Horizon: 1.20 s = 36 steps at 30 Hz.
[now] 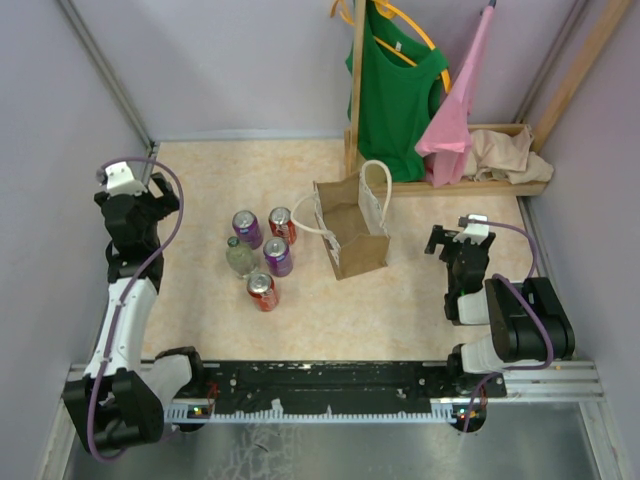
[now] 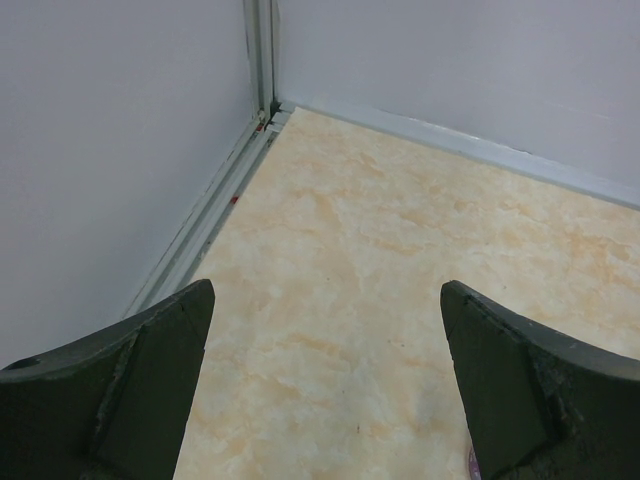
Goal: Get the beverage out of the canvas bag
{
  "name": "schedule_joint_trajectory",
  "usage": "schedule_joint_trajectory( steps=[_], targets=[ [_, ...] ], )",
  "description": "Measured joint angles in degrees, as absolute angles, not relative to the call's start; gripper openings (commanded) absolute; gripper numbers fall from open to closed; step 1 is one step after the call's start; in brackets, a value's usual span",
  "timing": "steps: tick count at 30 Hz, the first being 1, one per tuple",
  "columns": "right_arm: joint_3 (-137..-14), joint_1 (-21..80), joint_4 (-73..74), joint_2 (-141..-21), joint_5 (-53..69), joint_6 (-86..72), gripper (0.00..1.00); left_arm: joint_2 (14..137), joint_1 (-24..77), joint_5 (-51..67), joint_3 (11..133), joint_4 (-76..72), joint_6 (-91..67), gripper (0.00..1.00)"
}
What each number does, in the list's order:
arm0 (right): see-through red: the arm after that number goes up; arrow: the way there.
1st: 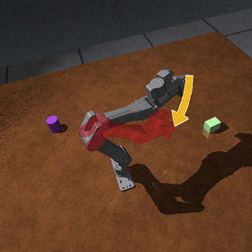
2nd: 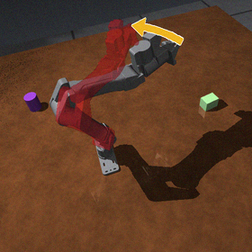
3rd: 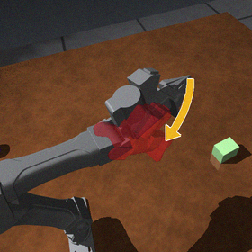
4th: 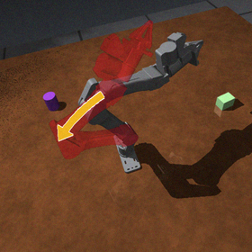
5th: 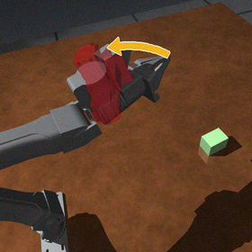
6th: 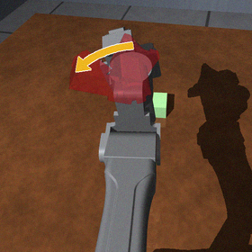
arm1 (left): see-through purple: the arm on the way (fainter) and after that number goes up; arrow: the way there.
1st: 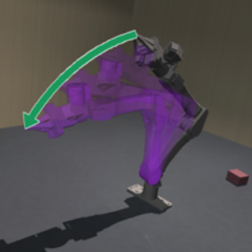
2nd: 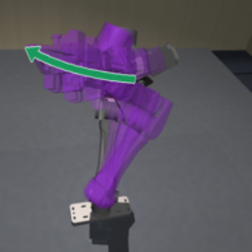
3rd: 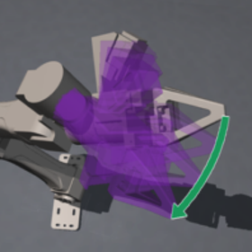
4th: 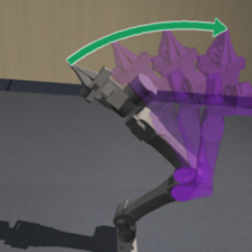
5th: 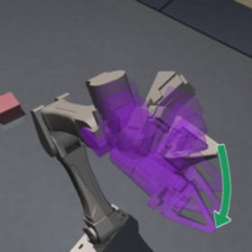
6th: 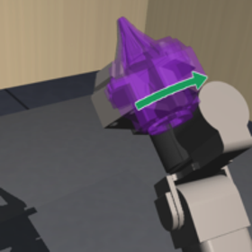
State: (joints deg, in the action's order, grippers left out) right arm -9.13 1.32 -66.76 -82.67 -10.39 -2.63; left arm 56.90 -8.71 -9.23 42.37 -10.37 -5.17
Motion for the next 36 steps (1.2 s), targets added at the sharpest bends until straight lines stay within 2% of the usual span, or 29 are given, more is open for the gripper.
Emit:
schedule_joint_trajectory(
  steps=[36],
  targets=[
    [-9.1, 1.3, -66.8, -82.7, -10.4, -2.6, 0.99, 56.9, -8.7, -9.7, 41.2, -11.6, -4.9, 1.0]
  ],
)
